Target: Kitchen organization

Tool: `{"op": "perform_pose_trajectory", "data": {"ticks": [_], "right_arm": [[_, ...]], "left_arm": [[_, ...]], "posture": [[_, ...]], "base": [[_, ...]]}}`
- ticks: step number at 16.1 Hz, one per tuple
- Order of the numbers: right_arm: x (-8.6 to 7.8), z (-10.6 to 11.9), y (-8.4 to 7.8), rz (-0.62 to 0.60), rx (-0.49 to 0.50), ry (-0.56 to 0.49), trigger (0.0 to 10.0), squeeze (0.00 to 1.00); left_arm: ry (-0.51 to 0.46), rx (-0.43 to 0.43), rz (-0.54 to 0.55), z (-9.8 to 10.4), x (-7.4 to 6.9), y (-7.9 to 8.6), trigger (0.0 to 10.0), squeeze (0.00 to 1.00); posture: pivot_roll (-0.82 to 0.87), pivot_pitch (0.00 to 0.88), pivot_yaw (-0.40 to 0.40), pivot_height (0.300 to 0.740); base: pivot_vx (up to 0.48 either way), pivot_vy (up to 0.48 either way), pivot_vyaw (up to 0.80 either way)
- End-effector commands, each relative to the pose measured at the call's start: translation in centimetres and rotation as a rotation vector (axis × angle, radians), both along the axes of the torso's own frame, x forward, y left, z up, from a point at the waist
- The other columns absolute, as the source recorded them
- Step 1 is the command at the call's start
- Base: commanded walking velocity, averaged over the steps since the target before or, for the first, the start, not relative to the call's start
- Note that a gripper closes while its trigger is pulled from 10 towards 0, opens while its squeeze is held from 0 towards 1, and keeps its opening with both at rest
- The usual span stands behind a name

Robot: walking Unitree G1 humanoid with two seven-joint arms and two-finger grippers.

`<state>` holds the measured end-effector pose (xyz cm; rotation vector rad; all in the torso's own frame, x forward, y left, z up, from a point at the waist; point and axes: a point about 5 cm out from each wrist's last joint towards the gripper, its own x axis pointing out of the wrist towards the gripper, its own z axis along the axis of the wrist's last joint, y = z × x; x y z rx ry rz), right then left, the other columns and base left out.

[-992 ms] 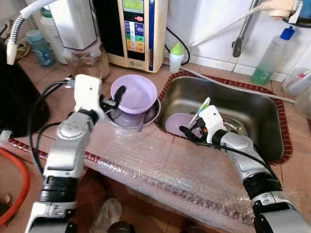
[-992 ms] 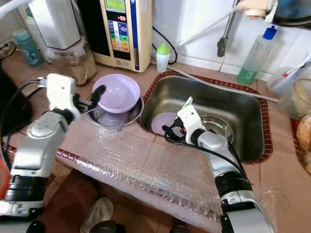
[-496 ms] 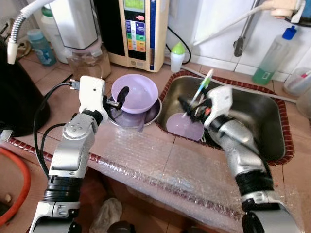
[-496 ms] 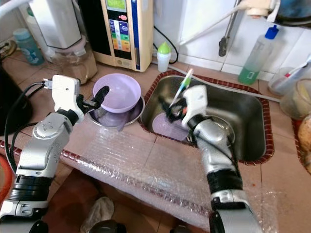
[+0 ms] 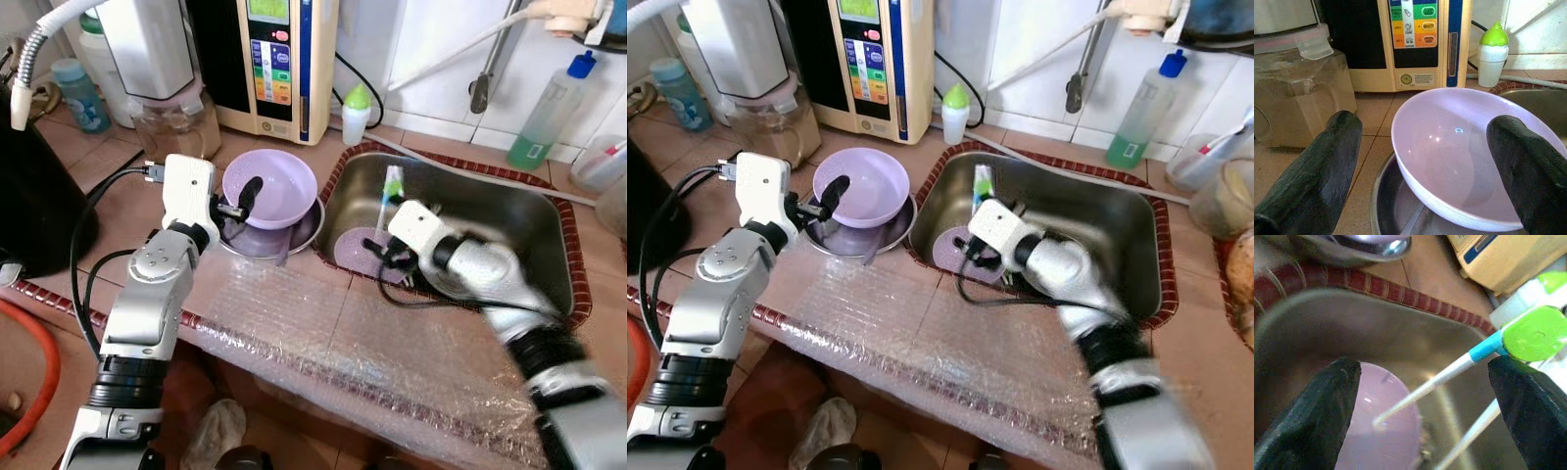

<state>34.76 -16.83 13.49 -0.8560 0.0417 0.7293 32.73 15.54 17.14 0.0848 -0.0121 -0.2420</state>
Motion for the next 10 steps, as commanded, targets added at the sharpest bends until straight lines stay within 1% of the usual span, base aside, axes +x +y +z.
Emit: {"op": "perform_pose_trajectory", "data": {"ticks": [1,2,3,4,5,6,7,8,10], "right_arm": [[0.2,0.1,-0.5,0.055,-0.175,-0.030,10.0,0.00],[0.1,-0.3,-1.2,0.112,-0.351,-0.017,10.0,0.00],[-0.1,-0.7,-2.4,0.176,-0.540,0.001,10.0,0.00],[0.1,-0.5,-2.8,0.150,-0.501,0.041,10.0,0.00],[0.0,-0.7,-3.1,0.154,-0.527,0.058,10.0,0.00],[0.5,-0.3,-3.1,0.071,-0.386,0.065,10.0,0.00],[1.3,0.9,-2.7,-0.006,-0.250,0.006,10.0,0.00],[1.5,1.2,-2.4,-0.019,-0.207,-0.017,10.0,0.00],[1.6,1.9,-1.4,-0.038,-0.039,-0.055,10.0,0.00]], "left_arm": [[-0.014,0.012,-0.009,0.5,0.0,-0.3,10.0,0.00],[-0.015,0.013,-0.011,0.6,0.0,-0.3,10.0,0.00],[-0.014,0.013,-0.012,0.6,0.0,-0.3,10.0,0.00],[-0.014,0.013,-0.013,0.6,0.0,-0.3,10.0,0.00],[-0.014,0.012,-0.013,0.5,0.0,-0.4,10.0,0.00],[-0.014,0.010,-0.011,0.5,-0.1,-0.4,10.0,0.00],[-0.015,0.008,-0.009,0.5,-0.2,-0.4,10.0,0.00],[-0.014,0.008,-0.008,0.5,-0.2,-0.3,10.0,0.00],[-0.016,0.006,-0.004,0.5,-0.2,-0.2,10.0,0.00]], "posture": [[-0.01,0.000,0.030,0.740],[-0.01,0.000,0.031,0.740],[-0.01,0.000,0.027,0.740],[-0.01,0.000,0.025,0.740],[-0.01,0.000,0.023,0.740],[0.00,0.000,0.019,0.740],[0.00,0.000,0.016,0.740],[0.00,0.000,0.016,0.740],[0.00,0.000,0.016,0.740]], "base": [[0.000,0.000,0.00],[0.000,0.000,0.00],[0.000,0.000,0.00],[0.000,0.000,0.00],[0.000,0.000,0.00],[0.000,0.000,0.00],[0.000,0.000,0.00],[0.000,0.000,0.00],[0.000,0.000,0.00]]}}
